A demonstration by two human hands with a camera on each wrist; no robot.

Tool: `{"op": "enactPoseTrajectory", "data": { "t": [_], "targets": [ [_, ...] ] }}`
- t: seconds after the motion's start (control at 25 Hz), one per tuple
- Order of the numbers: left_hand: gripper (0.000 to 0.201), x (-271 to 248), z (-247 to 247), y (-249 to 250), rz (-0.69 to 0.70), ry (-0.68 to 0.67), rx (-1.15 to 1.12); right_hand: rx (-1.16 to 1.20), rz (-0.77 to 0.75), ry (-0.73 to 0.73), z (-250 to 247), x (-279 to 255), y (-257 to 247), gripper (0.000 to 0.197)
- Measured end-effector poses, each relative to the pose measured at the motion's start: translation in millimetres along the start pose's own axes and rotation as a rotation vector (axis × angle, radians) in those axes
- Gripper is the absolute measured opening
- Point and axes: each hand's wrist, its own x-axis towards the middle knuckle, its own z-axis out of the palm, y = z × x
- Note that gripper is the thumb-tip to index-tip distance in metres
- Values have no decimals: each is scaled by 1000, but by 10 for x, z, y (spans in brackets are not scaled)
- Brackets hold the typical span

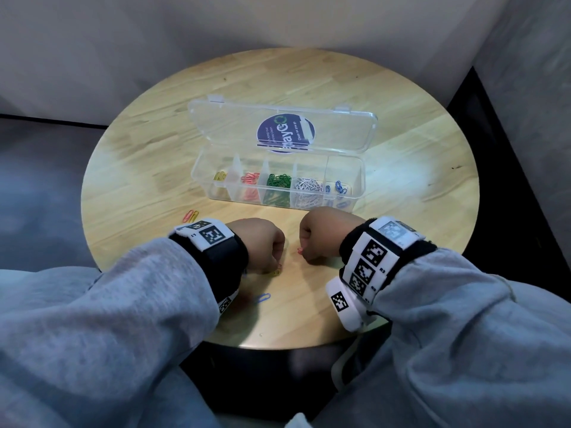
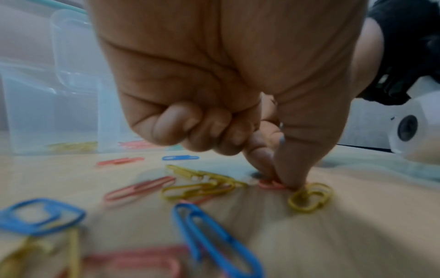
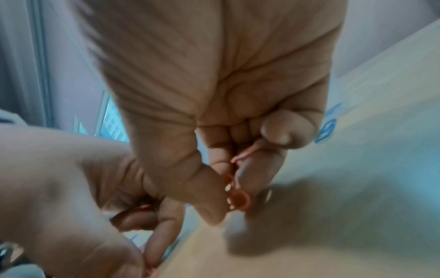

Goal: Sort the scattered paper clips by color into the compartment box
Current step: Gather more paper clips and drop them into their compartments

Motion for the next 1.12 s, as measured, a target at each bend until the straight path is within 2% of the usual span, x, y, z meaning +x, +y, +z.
{"op": "enactPoseTrajectory", "data": {
  "t": [0.16, 0.28, 0.4, 0.52, 0.6, 0.8, 0.88, 1.0, 1.12],
  "targets": [
    [11, -36, 1, -25, -9, 9, -82, 326, -37, -23, -100, -9, 89, 19],
    [12, -29, 8, -21, 16, -6, -10, 510, -69, -67, -123, -35, 114, 16],
    [12, -8, 4, -23, 20, -49, -5, 670, -41, -115, -112, -22, 120, 14],
    [17, -24, -15, -82, 8, -96, -134, 884, 9, -206, -105, -4, 106, 24],
    [14, -72, -70, -135, 14, -73, -237, 977, 29, -232, -111, -11, 89, 27],
    [33, -180, -240, -265, 29, -69, -836, 1017, 57, -212, -96, -24, 27, 23],
    [33, -191, -261, -288, 0, -64, -983, 995, 62, -202, -99, -29, 7, 21],
    [35, -215, -275, -311, -69, -122, -1093, 971, 72, -176, -121, -35, -7, 23],
    [36, -280, -256, -283, -152, -193, -1012, 965, 83, -167, -128, -35, -20, 25]
  ]
}}
